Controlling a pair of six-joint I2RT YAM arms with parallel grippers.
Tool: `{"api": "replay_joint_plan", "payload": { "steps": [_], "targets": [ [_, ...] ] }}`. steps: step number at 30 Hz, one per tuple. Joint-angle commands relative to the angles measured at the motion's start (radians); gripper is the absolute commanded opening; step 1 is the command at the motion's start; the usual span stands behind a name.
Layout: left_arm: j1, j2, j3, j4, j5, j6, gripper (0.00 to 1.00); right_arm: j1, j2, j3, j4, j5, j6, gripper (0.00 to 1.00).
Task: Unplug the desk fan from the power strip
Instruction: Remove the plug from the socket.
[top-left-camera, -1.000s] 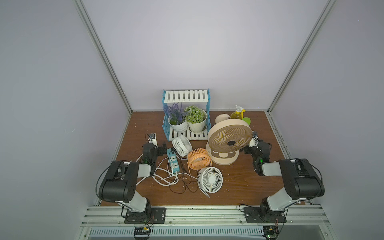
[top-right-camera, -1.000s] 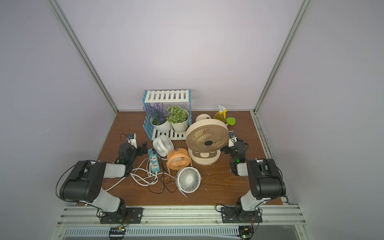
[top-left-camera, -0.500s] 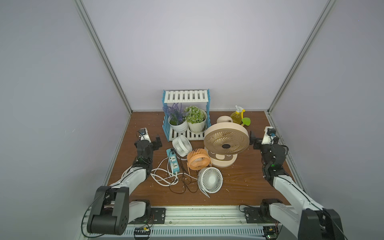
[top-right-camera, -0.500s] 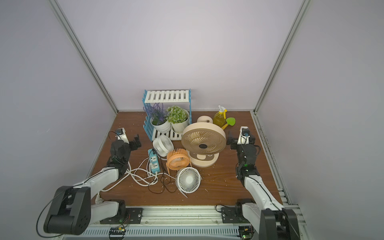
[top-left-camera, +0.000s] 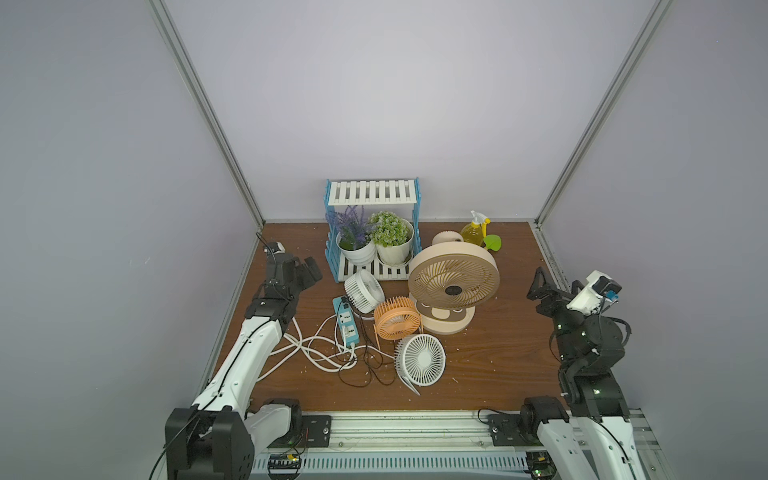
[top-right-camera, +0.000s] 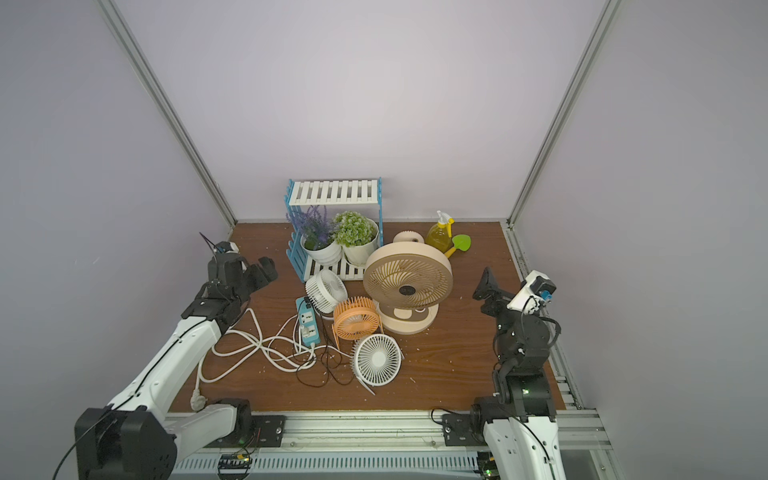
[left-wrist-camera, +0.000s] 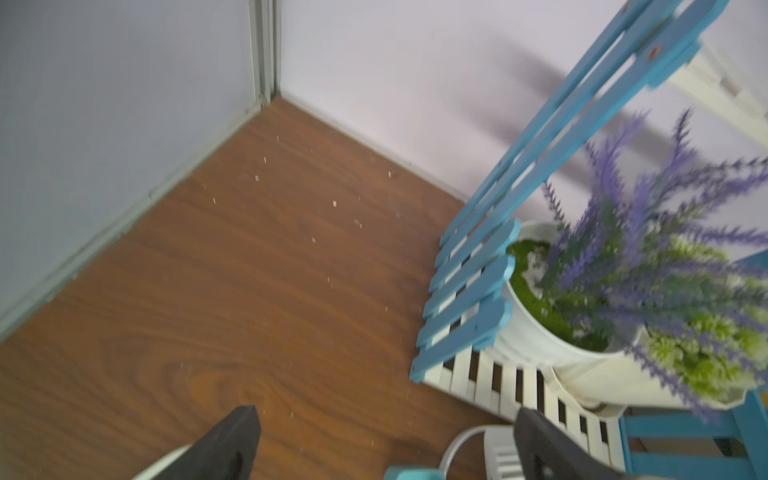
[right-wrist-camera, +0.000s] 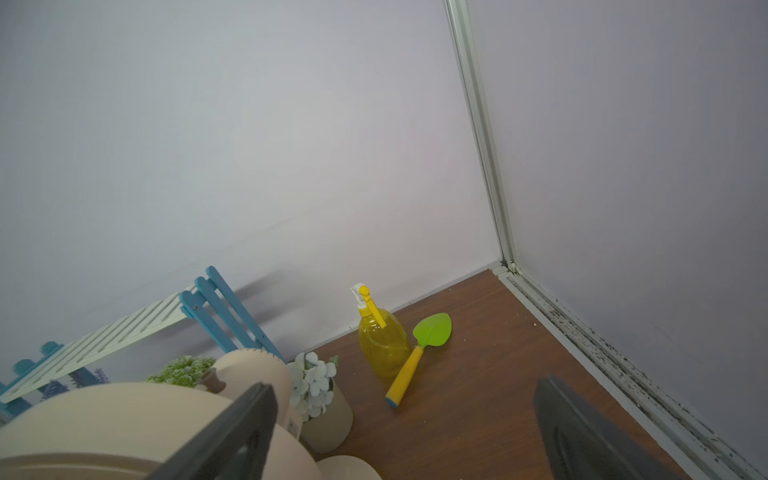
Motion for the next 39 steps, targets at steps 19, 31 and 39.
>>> {"api": "replay_joint_plan", "payload": {
  "steps": [19, 31, 39],
  "targets": [
    [-0.121, -0.212, 0.028, -0.53, 0.046, -0.261, 0.99, 0.464, 0.608, 1.02, -0.542, -0.397, -0.222, 0.99],
    [-0.032, -0.306, -0.088, -0.6, 0.011, -0.469, 0.99, 1.136, 1.264, 1.571, -0.861, -0.076, -0.218, 0.99],
    [-0.032, -0.366, -0.178, -0.628, 0.03, -0.631, 0.99, 1.154, 1.771, 2.127, -1.283, -0.114, -0.007, 0.99]
  ]
}}
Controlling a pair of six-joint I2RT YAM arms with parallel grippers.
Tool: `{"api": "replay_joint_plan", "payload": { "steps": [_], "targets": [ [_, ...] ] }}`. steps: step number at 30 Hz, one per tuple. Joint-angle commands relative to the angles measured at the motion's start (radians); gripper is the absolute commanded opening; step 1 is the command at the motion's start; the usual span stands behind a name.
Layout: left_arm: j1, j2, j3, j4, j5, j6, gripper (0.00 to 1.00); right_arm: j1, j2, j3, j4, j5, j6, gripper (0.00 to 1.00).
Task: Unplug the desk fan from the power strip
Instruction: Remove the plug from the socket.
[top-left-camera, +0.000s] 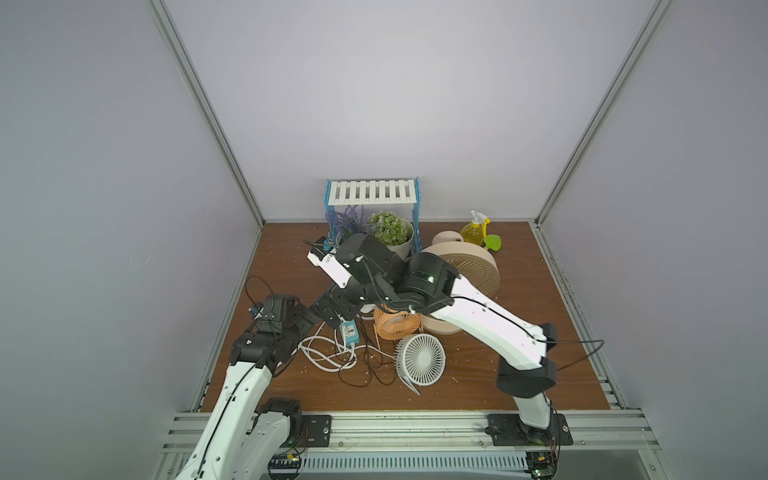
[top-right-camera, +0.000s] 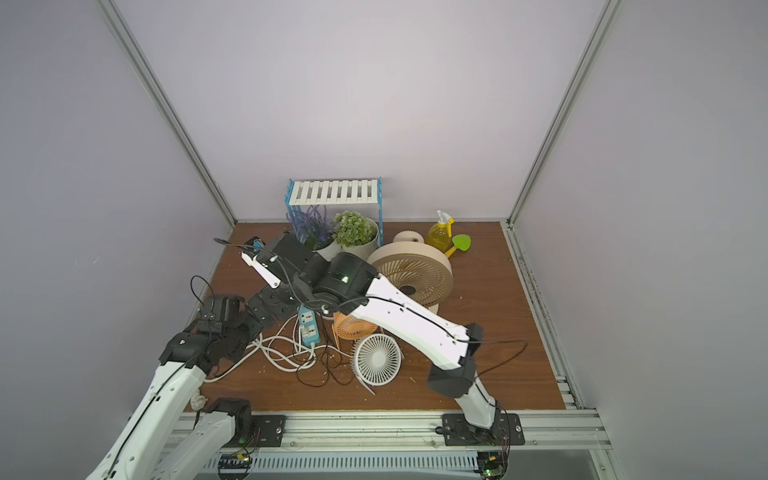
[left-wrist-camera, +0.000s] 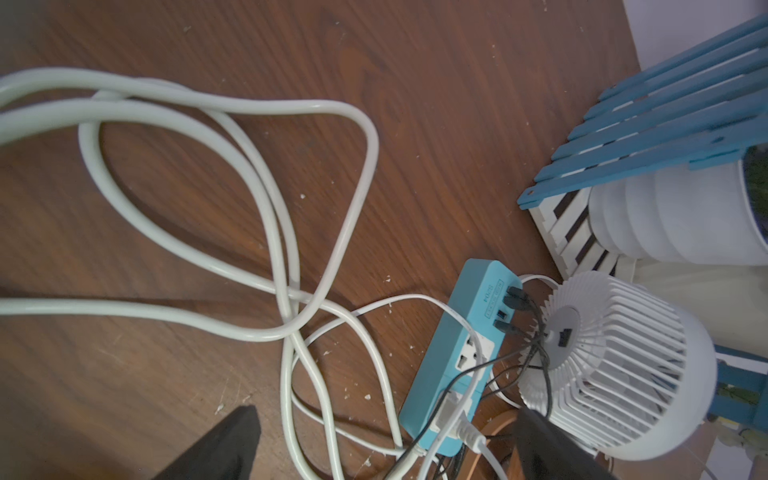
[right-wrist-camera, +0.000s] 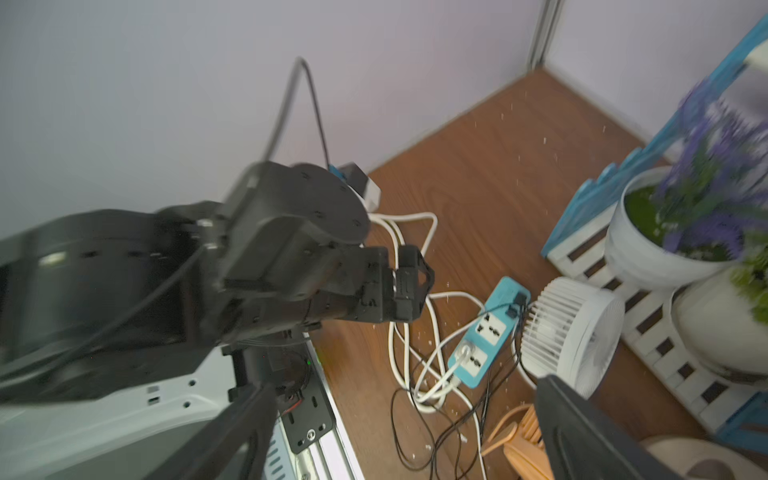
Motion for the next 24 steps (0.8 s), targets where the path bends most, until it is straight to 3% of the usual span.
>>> {"api": "replay_joint_plan", "payload": {
  "steps": [1, 3, 12, 15, 20, 24],
  "targets": [
    [0.009, -0.029, -0.043, -0.045, 0.002, -0.095, 0.99, -0.013, 0.147, 0.197, -0.279, -0.011, 0.12, 0.99],
    [0.009, -0.049, -0.063, -0.043, 0.004, -0.106, 0.99, -0.016, 0.211, 0.239, -0.313, -0.021, 0.134, 0.99],
    [0.009, -0.065, -0.118, -0.044, 0.026, -0.093, 0.97, -0.014, 0.226, 0.043, -0.312, 0.107, 0.108, 0.98],
    [0.009, -0.027, -0.128, -0.039, 0.028, -0.081, 0.95, -0.016, 0.254, 0.044, -0.3, 0.104, 0.107, 0.87],
    [0.009, 0.067, -0.078, -0.038, 0.031, -0.025, 0.92, -0.025, 0.322, 0.085, -0.261, 0.062, 0.12, 0.57],
    [0.009, 0.125, -0.04, -0.029, 0.025, -0.012, 0.88, -0.045, 0.361, 0.1, -0.221, 0.035, 0.148, 0.54]
  ]
}}
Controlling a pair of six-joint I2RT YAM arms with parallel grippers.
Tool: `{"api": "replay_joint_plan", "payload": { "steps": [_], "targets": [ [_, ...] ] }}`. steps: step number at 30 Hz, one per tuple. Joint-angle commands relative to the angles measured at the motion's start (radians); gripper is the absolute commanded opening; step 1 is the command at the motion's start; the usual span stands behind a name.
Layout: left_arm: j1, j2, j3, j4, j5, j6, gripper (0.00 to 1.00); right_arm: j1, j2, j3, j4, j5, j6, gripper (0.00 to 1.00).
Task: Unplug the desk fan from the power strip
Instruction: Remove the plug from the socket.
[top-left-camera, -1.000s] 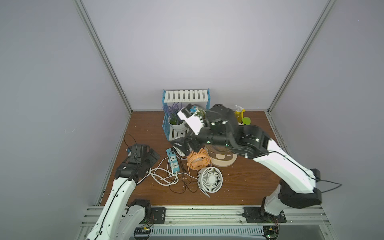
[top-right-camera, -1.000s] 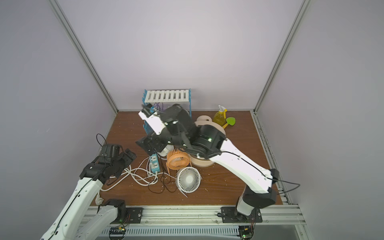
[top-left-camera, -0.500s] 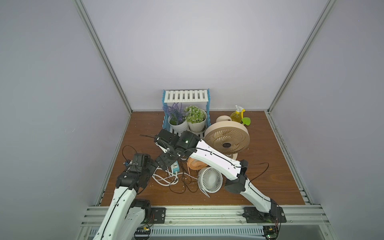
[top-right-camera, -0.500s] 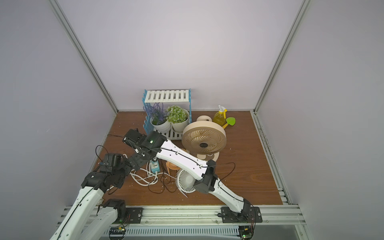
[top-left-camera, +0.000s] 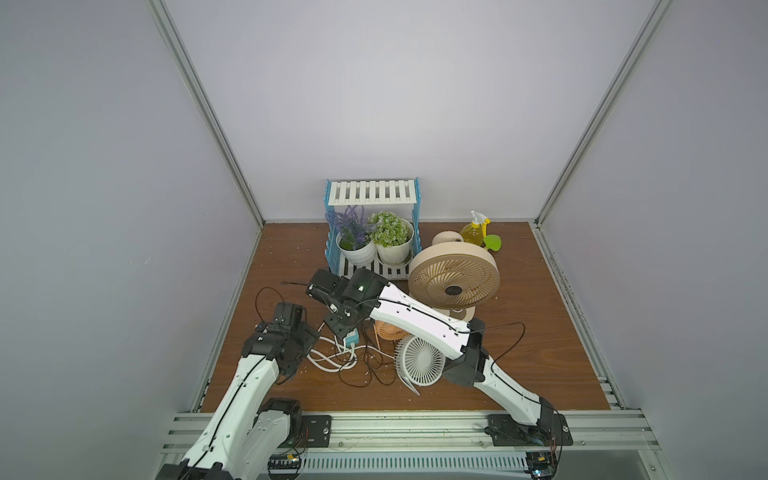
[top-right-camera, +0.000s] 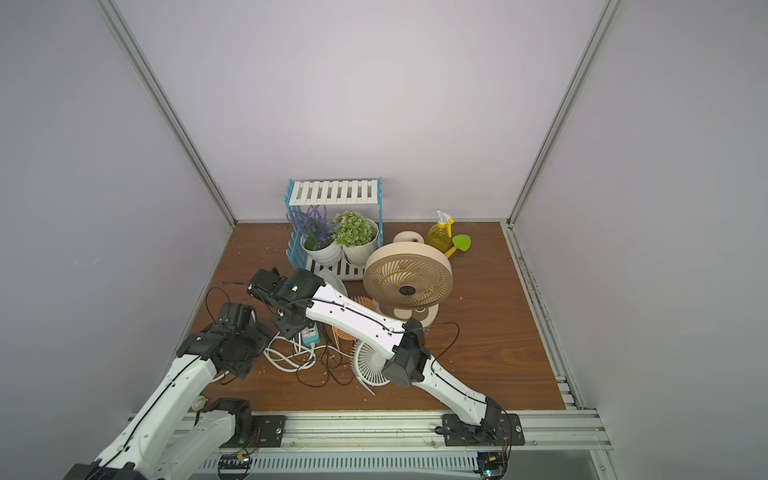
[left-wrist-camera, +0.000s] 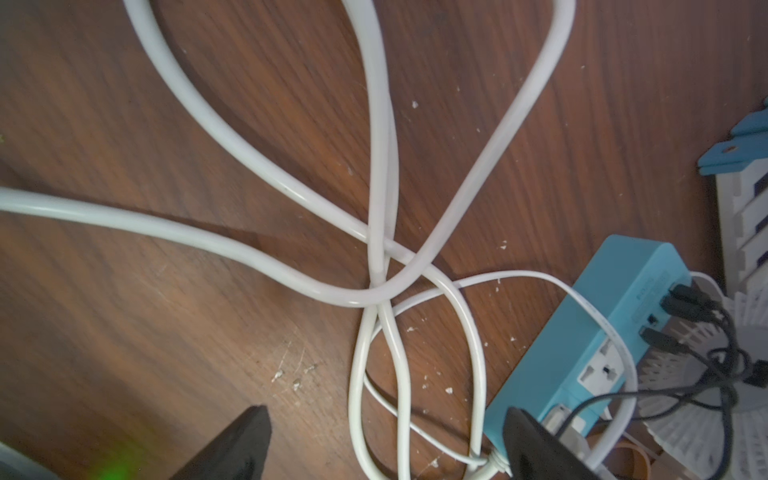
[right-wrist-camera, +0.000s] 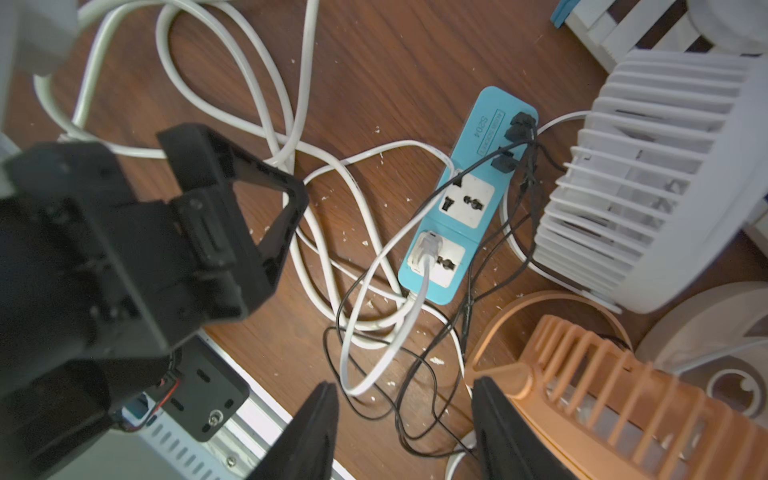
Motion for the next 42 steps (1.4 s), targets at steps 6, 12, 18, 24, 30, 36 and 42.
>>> {"api": "replay_joint_plan", "payload": {
  "steps": [6, 12, 18, 24, 30, 36, 42],
  "targets": [
    [0.017, 0.057, 0.015, 0.088, 0.075, 0.034, 0.82, -0.035, 0.069, 0.007, 0.085, -0.01, 0.056, 0.54],
    [0.03, 0.072, -0.066, 0.211, 0.16, -0.006, 0.79, -0.035, 0.109, -0.019, 0.125, 0.012, 0.081, 0.47],
    [0.031, 0.08, -0.056, 0.222, 0.162, -0.008, 0.79, -0.034, 0.134, -0.022, 0.138, 0.01, 0.081, 0.38],
    [0.031, 0.084, 0.003, 0.146, 0.116, 0.025, 0.84, -0.033, 0.139, -0.051, 0.132, 0.004, 0.075, 0.39],
    [0.031, 0.09, 0.025, 0.148, 0.12, 0.018, 0.85, -0.034, 0.149, -0.069, 0.128, 0.004, 0.069, 0.31],
    [0.031, 0.079, 0.037, 0.132, 0.111, 0.026, 0.85, -0.033, 0.154, -0.067, 0.123, 0.016, 0.064, 0.12],
    [0.03, 0.055, 0.037, 0.108, 0.121, 0.055, 0.85, -0.031, 0.145, -0.065, 0.105, 0.004, 0.049, 0.0]
  ]
}}
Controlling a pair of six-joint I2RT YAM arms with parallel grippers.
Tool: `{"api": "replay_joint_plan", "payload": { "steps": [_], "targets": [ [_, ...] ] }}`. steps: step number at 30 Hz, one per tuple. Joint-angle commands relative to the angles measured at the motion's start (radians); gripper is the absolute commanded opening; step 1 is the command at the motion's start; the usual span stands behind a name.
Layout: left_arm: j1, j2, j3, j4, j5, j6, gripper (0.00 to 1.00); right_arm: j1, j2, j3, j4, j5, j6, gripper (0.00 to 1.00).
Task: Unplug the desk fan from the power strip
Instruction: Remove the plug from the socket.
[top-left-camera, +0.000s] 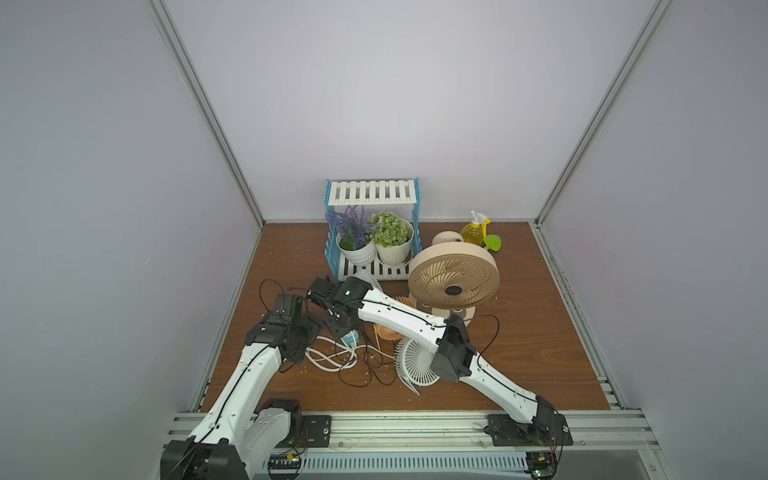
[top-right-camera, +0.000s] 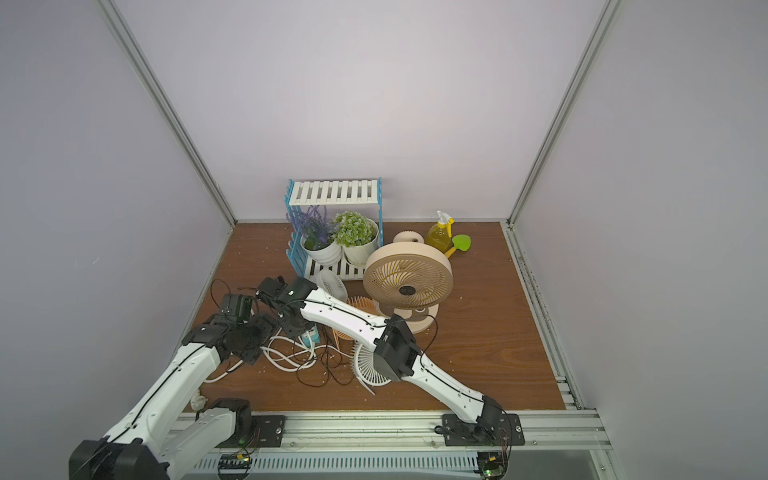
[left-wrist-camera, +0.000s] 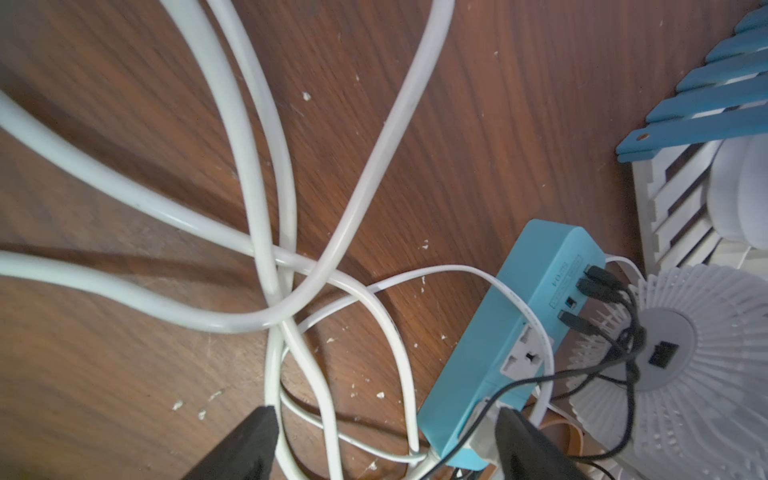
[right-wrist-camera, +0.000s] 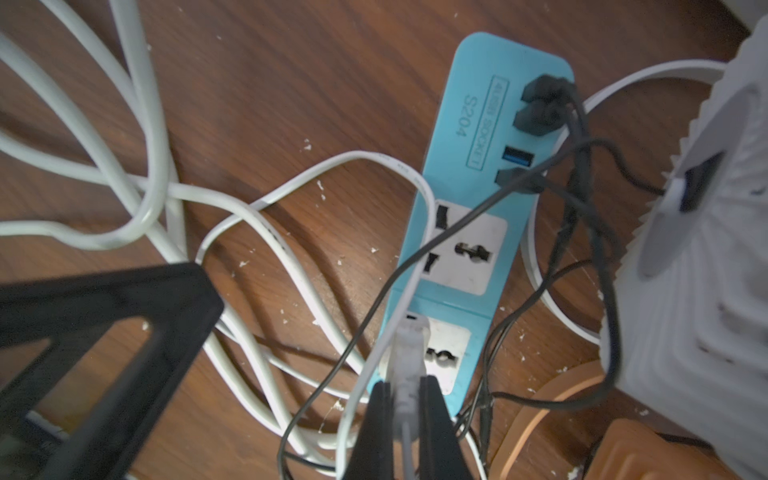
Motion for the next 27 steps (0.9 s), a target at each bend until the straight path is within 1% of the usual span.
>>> {"api": "replay_joint_plan", "payload": {
  "steps": [1, 4, 8, 13, 17, 19, 23, 27],
  "targets": [
    [0.009, -0.021, 0.026, -0.042, 0.004, 0.038, 0.85, 0.006, 0.008, -0.001, -0.026, -0.001, -0.024, 0.0],
    [0.009, -0.044, 0.014, -0.056, 0.034, 0.057, 0.83, 0.012, -0.009, -0.003, -0.046, -0.017, -0.056, 0.0],
    [-0.008, -0.1, -0.033, -0.061, 0.073, 0.062, 0.76, 0.016, -0.039, -0.036, -0.071, -0.05, -0.109, 0.0],
    [-0.094, -0.148, -0.088, -0.078, 0.082, 0.028, 0.66, 0.027, -0.089, -0.112, -0.088, -0.097, -0.157, 0.0],
    [-0.104, -0.177, -0.148, -0.077, 0.097, -0.016, 0.56, 0.037, -0.125, -0.168, -0.068, -0.13, -0.178, 0.0],
    [-0.104, -0.181, -0.162, -0.068, 0.096, -0.03, 0.55, 0.038, -0.134, -0.179, -0.063, -0.141, -0.186, 0.0],
    [-0.104, -0.154, -0.173, 0.022, 0.127, -0.019, 0.54, 0.039, -0.136, -0.189, -0.053, -0.159, -0.192, 0.0],
    [-0.1, -0.11, -0.217, 0.218, 0.199, -0.022, 0.54, 0.039, -0.132, -0.199, -0.035, -0.173, -0.19, 0.0]
  ]
}}
